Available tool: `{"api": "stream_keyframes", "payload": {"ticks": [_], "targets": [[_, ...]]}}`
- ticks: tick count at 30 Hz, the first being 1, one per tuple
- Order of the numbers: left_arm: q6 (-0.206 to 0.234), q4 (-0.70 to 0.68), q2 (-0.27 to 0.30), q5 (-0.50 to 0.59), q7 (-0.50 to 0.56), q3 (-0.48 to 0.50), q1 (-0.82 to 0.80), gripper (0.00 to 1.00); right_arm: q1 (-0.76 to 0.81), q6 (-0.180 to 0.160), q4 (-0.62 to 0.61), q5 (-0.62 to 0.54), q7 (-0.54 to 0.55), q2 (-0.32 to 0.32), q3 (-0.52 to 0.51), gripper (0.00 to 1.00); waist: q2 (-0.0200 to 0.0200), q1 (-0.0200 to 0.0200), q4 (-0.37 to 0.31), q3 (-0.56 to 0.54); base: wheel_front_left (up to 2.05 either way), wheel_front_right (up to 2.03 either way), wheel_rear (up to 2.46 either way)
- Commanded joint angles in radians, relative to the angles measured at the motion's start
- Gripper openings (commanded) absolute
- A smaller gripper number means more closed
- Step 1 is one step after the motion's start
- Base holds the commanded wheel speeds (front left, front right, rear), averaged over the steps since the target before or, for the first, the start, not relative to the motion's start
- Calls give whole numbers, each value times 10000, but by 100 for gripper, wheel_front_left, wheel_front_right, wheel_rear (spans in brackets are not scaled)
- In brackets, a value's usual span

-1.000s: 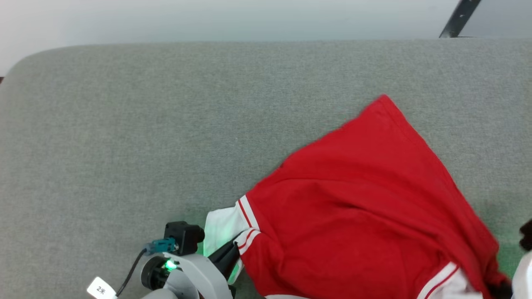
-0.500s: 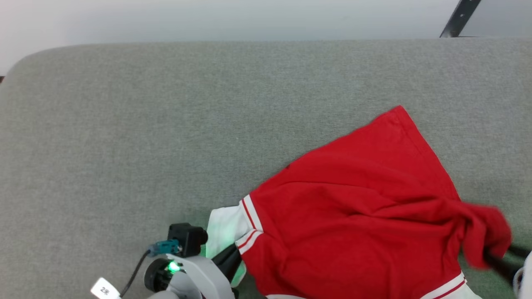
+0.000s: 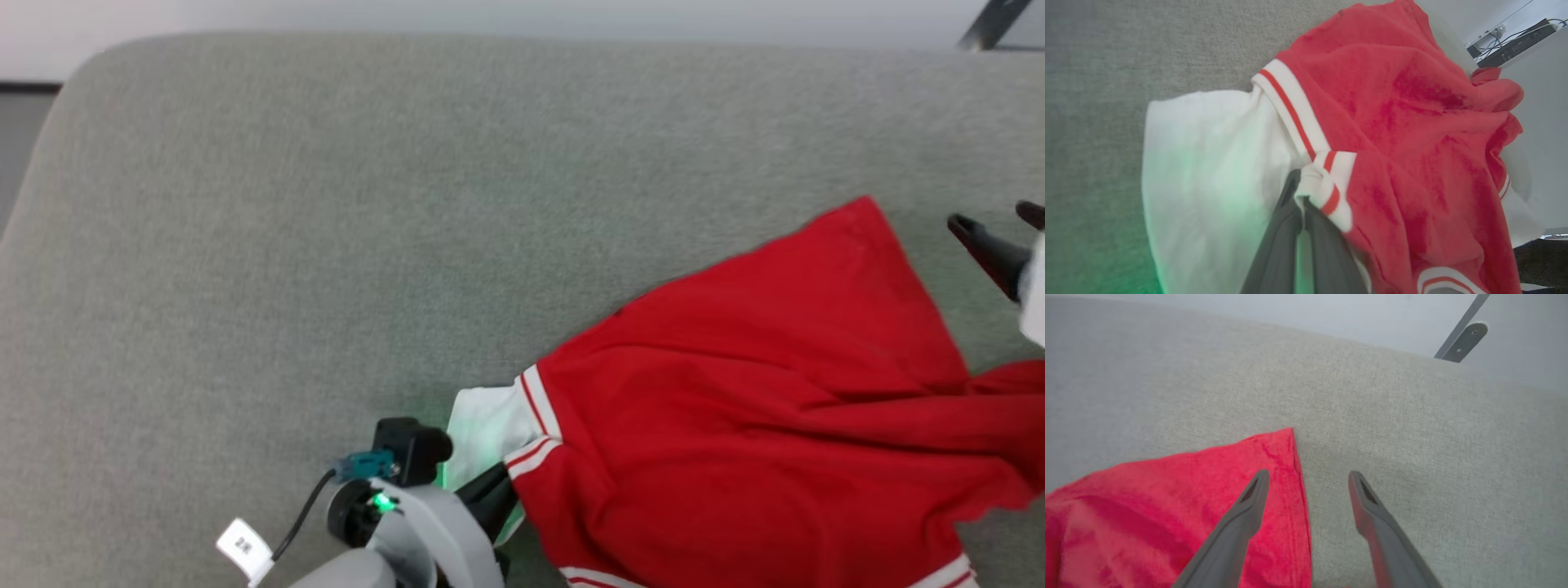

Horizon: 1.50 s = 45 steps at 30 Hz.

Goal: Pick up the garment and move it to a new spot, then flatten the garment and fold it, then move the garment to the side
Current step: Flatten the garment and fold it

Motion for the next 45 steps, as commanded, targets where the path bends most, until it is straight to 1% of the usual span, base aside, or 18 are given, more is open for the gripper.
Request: {"api": "stream_keyframes", "payload": {"ticks": [1, 3, 6, 7, 12, 15, 16, 17, 18, 19, 22, 25, 29, 33, 39, 42, 45], "targets": [[-95, 93, -153, 107, -10, -38, -202, 0, -570, -11, 879, -286, -110, 84, 469, 100, 0, 0, 489, 606, 0, 0, 0], [-176, 207, -290, 144, -23, -73, -328, 0, -1181, -11, 1791, -598, -55, -44, 1057, 100, 0, 0, 626, 831, 0, 0, 0], [-313, 427, -475, 182, -48, -130, -489, 0, -1857, -11, 2746, -718, 40, -194, 1986, 100, 0, 0, 771, 1077, 0, 0, 0], [-313, 427, -475, 182, -48, -130, -489, 0, -1857, -11, 2746, -718, 40, -194, 1986, 100, 0, 0, 771, 1077, 0, 0, 0], [-454, 884, -680, 190, -111, -178, -623, 0, -2338, -11, 3907, -334, 305, -286, 3267, 100, 0, 0, 847, 1199, 0, 0, 0], [-516, 1080, -731, 153, -139, -188, -637, 0, -2308, -10, 4262, -66, 418, -401, 3869, 100, 0, 0, 847, 1197, 0, 0, 0], [-537, 1130, -742, 142, -145, -189, -642, 0, -2308, -10, 4341, 37, 394, -454, 4008, 91, 0, 0, 846, 1196, 0, 0, 0], [-567, 1168, -755, 128, -156, -190, -641, 0, -2320, -10, 4412, 130, 358, -510, 4104, 49, 0, 0, 844, 1195, 0, 0, 0], [-578, 1195, -770, 115, -164, -188, -642, 0, -2330, -10, 4489, 217, 301, -562, 4159, 18, 0, 0, 842, 1197, 0, 0, 0], [-589, 1221, -769, 108, -177, -188, -654, 0, -2361, -10, 4559, 262, 255, -606, 4231, 0, 0, 0, 837, 1204, 0, 0, 0], [-622, 1292, -770, 101, -191, -161, -717, 0, -2497, -12, 4723, 311, -140, -673, 4265, 0, 0, 0, 807, 1243, 0, 0, 0], [-585, 1367, -714, 137, -277, -68, -801, 0, -2769, -15, 4924, 367, -860, -633, 4056, 0, 0, 0, 775, 1215, 0, 0, 0], [-357, 1408, -433, 254, -627, 266, -993, 0, -3124, -16, 5254, 377, -2240, -422, 3400, 0, 0, 0, 705, 939, 0, 0, 0], [-288, 1250, -232, 462, -779, 466, -1383, 0, -3538, -15, 5806, 387, -3644, -89, 2465, 0, 0, 0, 593, 603, 0, 0, 0], [-173, 1474, 132, 784, -737, 1216, -3280, 0, -4524, -13, 6723, 132, -5308, 412, 1063, 0, 0, 0, 361, 514, 0, 0, 0], [-362, 1915, 137, 566, -627, 1785, -4493, 0, -5262, -13, 7165, -122, -6060, 678, 518, 0, 0, 0, 167, 671, 0, 0, 0], [-573, 2704, -61, 74, -305, 2372, -5762, 0, -6099, -13, 7601, -544, -6709, 933, 62, 0, 0, 0, -42, 931, 0, 0, 0]]}}
